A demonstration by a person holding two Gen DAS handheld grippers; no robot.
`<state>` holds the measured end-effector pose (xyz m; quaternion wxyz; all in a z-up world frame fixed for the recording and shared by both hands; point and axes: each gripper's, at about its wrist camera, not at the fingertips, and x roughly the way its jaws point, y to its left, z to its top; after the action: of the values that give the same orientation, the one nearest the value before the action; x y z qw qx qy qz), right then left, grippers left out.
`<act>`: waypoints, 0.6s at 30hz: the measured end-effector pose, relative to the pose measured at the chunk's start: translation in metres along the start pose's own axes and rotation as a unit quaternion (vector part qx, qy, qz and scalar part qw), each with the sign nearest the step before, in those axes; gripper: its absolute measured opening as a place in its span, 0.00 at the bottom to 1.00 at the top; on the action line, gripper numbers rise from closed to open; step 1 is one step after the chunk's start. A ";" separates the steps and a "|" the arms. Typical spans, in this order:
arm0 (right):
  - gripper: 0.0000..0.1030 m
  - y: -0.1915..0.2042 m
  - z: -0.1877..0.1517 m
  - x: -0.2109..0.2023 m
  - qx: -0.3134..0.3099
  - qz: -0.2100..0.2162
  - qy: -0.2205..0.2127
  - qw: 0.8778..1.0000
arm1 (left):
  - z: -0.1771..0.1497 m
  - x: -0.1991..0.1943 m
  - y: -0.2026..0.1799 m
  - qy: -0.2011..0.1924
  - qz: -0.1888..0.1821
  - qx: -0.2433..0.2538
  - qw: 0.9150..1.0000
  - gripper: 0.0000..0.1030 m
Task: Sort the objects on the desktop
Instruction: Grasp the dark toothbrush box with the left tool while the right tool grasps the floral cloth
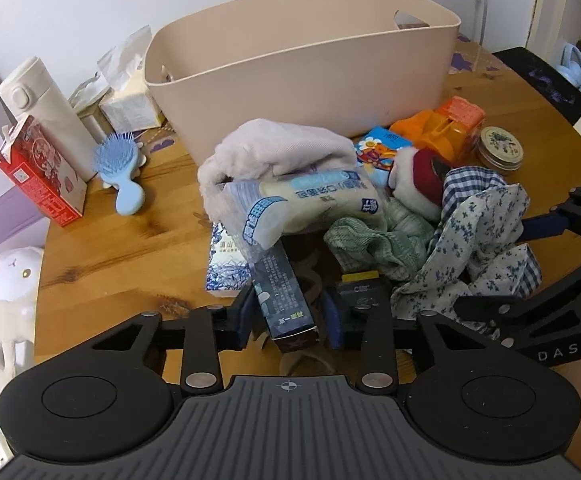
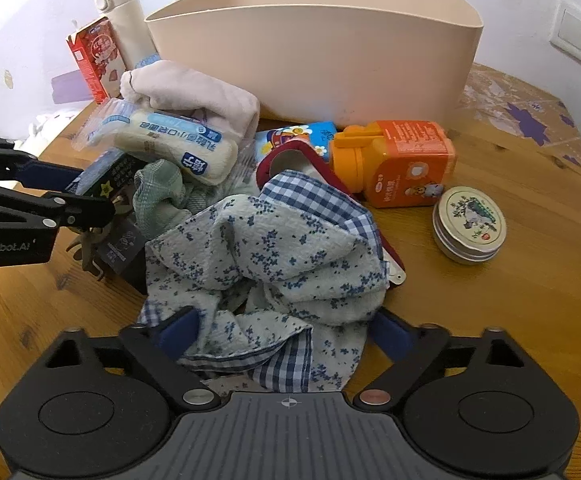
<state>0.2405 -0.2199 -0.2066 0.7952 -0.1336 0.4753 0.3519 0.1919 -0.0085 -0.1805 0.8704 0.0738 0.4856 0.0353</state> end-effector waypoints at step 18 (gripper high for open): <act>0.21 -0.002 -0.001 -0.015 0.004 0.035 -0.010 0.999 | -0.004 -0.014 0.015 0.005 -0.025 -0.052 0.998 0.25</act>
<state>0.2365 -0.2286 -0.1951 0.7876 -0.1100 0.4730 0.3792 0.1807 0.0052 -0.1681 0.8712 0.0159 0.4891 0.0394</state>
